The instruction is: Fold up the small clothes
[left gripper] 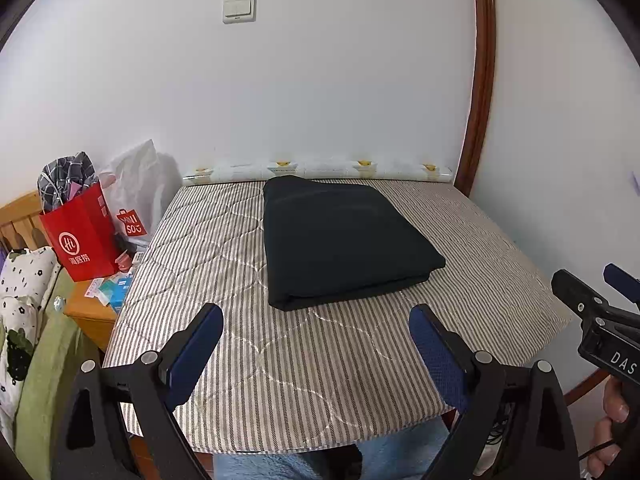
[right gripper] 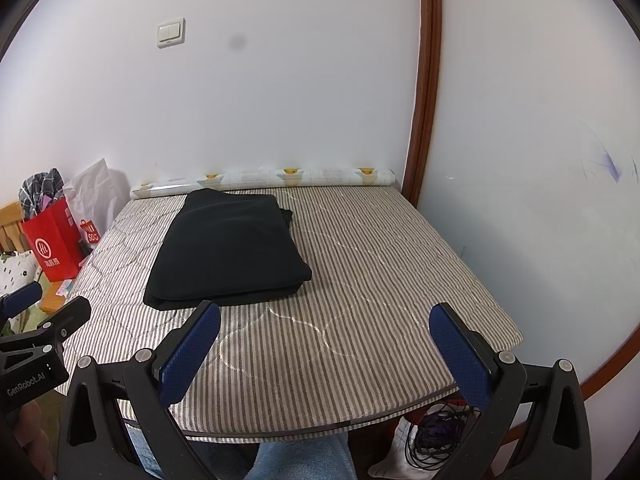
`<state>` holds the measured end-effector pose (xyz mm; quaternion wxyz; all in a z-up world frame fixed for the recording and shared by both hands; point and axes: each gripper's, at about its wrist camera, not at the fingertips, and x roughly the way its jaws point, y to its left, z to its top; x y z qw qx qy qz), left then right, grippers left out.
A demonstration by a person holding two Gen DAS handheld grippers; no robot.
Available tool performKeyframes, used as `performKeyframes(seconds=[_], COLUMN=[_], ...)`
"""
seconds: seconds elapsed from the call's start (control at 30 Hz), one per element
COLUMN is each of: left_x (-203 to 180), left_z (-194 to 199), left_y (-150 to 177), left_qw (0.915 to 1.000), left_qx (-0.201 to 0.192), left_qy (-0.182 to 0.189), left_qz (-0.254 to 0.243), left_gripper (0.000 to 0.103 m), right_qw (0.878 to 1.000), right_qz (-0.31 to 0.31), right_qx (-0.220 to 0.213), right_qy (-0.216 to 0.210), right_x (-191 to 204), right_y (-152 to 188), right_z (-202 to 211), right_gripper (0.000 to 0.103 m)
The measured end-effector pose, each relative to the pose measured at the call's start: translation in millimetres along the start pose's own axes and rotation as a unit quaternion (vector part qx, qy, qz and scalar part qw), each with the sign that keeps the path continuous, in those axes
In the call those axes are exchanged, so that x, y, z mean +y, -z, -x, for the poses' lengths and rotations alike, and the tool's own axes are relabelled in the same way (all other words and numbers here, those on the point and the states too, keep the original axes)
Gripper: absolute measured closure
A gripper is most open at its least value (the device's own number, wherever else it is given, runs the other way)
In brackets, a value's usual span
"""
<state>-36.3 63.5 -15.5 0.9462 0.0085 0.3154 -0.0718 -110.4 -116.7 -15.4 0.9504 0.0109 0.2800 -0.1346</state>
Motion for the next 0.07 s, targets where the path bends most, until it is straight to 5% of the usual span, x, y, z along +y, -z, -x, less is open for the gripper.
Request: performKeyframes(seconds=[0.07], left_x=[-0.9], left_z=[-1.8], left_y=[0.1], left_qw=[1.0], left_qx=[0.002], left_qy=[-0.002], left_qz=[0.001], left_gripper=[0.009], right_qw=[1.0], right_qz=[0.001], right_qx=[0.0], right_qy=[-0.001], right_x=[0.7], right_y=[0.9], right_z=[-0.9], right_gripper=[0.0])
